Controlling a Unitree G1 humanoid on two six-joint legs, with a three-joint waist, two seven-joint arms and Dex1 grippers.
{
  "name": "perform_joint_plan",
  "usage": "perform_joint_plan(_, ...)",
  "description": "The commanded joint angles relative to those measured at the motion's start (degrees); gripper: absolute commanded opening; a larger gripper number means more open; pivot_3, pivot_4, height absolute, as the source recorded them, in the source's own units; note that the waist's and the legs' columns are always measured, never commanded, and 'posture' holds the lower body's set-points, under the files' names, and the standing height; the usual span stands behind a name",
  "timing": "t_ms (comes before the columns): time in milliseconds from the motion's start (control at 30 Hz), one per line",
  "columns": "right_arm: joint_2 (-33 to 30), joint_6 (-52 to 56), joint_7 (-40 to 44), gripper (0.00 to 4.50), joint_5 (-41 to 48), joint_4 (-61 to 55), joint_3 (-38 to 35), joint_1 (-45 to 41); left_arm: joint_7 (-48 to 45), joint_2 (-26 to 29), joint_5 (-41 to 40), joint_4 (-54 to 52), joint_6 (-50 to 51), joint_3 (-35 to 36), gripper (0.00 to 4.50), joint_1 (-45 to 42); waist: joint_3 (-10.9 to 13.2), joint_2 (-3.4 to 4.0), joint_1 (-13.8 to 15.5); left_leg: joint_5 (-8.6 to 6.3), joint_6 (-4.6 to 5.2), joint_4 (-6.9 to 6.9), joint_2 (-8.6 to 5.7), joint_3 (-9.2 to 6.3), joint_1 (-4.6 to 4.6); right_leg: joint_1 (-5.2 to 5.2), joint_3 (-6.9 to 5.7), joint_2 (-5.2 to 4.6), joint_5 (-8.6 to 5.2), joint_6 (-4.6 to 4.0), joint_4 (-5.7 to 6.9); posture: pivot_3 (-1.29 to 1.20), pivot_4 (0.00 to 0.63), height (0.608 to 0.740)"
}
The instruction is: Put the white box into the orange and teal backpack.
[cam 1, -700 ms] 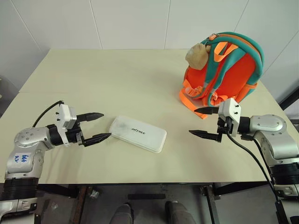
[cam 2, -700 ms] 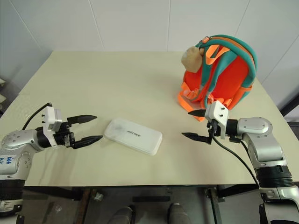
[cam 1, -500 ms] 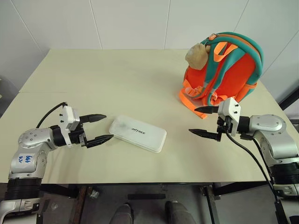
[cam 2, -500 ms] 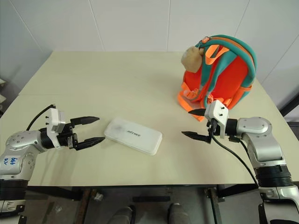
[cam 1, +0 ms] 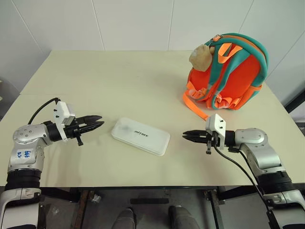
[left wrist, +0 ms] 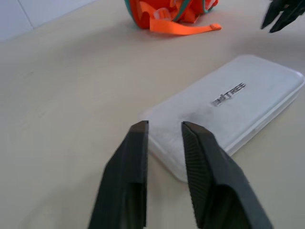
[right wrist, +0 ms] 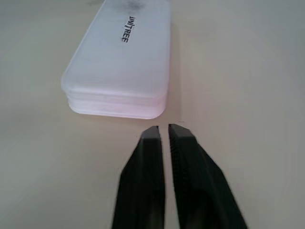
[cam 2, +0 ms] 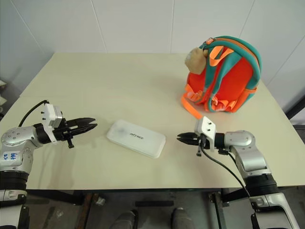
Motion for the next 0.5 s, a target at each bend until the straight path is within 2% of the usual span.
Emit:
perform_joint_plan(33, 0.94, -0.26, 0.03, 0.0, -0.04, -3.93, 1.29, 1.78, 1.15, 0.68, 2.9, 4.97, -1.97, -0.79, 0.02, -3.51, 0.0, 0.0, 0.08, 0.0, 0.0, 0.01, 0.0, -0.01, 0.0, 0.0, -0.01, 0.0, 0.0, 0.0, 0.02, 0.0, 0.15, 0.74)
perform_joint_plan(267, 4.58, 1.35, -5.37, 0.0, -4.3, -5.66, 4.95, 4.07, 5.99, -3.3, 9.49, 18.76, -6.77, -4.36, 0.02, -10.73, -0.01, -0.01, 0.15, 0.0, 0.0, 0.35, -0.04, -0.03, -0.02, 0.02, 0.0, 0.02, 0.04, 0.08, 0.22, 0.0, 0.15, 0.74)
perform_joint_plan(500, 8.11, 3.12, -9.23, 0.0, -5.76, -7.19, 6.43, 2.97, 4.04, -6.55, 10.74, 21.59, -7.61, -6.7, 0.02, -12.88, -0.01, -0.03, 0.03, 0.0, 0.01, 0.35, -0.01, -0.05, -0.01, 0.02, 0.01, 0.05, 0.05, 0.09, 0.27, 0.0, 0.15, 0.74)
